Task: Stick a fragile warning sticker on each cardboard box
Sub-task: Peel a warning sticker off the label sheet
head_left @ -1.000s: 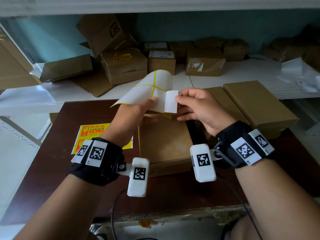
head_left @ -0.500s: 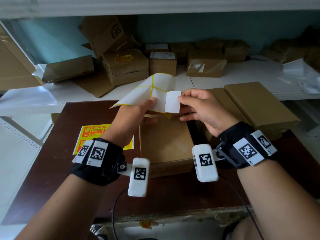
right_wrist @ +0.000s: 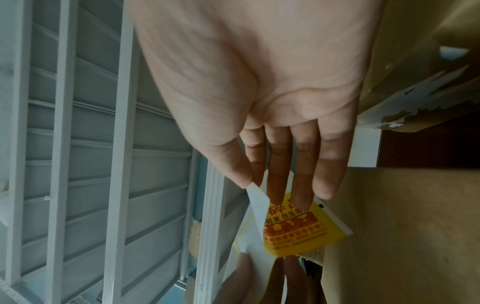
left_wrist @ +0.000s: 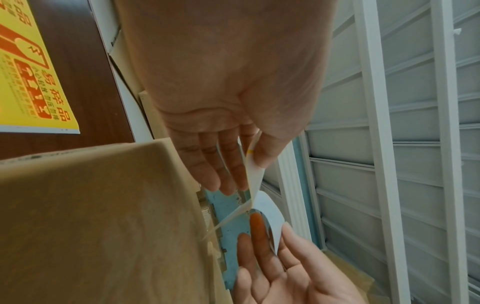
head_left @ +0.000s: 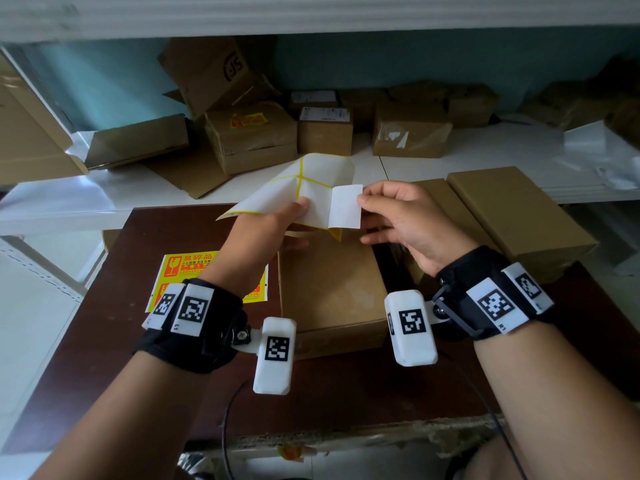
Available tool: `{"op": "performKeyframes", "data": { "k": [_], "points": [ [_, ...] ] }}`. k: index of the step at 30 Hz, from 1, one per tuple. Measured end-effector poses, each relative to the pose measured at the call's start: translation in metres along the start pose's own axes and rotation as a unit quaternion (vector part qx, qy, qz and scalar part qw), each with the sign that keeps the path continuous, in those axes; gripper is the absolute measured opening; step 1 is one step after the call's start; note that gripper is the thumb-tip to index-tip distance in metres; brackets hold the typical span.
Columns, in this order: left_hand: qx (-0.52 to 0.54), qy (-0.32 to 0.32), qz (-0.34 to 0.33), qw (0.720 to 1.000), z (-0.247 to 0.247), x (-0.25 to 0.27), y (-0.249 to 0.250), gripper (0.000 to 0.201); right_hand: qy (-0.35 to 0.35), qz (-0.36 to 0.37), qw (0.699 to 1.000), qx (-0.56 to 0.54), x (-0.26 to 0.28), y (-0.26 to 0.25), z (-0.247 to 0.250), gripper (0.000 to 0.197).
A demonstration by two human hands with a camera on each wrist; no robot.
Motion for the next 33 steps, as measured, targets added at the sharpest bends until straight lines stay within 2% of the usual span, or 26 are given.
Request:
{"op": "performKeyframes", "data": {
  "k": [33],
  "points": [
    [-0.004, 0.030, 0.016, 0.999, 0.0097, -0.0078, -0.0065, 0.031, -0.001, -0.006, 1.000, -0.017, -0.0048, 0.0052, 0.0095, 0.008]
  ]
}}
Point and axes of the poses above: each hand's wrist, its own x-axis away from the middle knuckle, its own z-axis out of the back of the hand, y = z × x, the point moved 4 cm from there along -x, towards the middle knuckle, and after that the axes turned 13 degrees about -z, right-handed, at the moved point
